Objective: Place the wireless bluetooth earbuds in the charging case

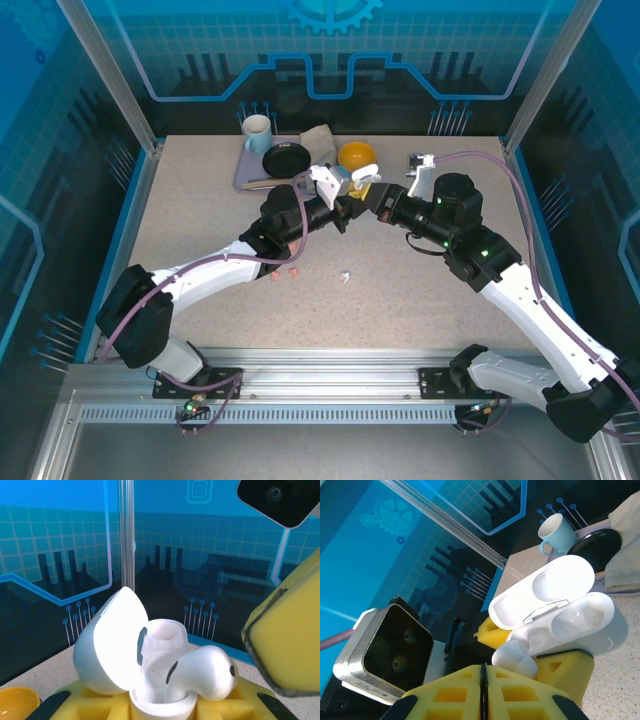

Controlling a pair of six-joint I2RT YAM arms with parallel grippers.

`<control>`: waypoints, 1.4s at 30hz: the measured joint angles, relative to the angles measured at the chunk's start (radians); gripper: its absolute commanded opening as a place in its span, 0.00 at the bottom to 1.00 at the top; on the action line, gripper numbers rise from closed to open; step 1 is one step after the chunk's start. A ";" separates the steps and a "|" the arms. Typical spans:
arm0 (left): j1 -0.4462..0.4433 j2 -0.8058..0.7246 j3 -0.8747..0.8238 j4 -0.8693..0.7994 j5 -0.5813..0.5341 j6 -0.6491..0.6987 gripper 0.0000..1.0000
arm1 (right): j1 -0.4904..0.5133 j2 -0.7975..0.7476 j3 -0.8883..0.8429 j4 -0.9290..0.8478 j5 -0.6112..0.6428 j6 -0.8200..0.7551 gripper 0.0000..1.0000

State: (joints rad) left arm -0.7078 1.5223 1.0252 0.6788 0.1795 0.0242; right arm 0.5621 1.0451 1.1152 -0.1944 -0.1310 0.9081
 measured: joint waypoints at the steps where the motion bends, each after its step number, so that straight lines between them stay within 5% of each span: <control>1: 0.000 0.000 0.000 0.000 0.002 0.000 0.00 | 0.000 0.000 -0.001 0.000 0.000 0.000 0.11; 25: 0.009 -0.001 -0.001 -0.026 0.002 -0.019 0.00 | -0.085 0.092 0.034 0.004 -0.032 -0.041 0.10; 35: 0.009 -0.002 -0.002 -0.027 -0.002 -0.019 0.00 | -0.118 -0.002 0.036 -0.023 -0.035 -0.061 0.15; 38: 0.013 -0.011 -0.012 -0.031 -0.014 -0.019 0.00 | -0.119 -0.060 0.039 -0.065 -0.027 -0.074 0.24; 42: 0.042 -0.044 -0.045 -0.043 -0.027 -0.018 0.00 | -0.121 -0.110 0.029 -0.152 0.009 -0.090 0.50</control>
State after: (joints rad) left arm -0.6662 1.4780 0.9802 0.6361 0.1528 0.0059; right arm 0.4408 0.9352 1.1442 -0.3466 -0.1223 0.8185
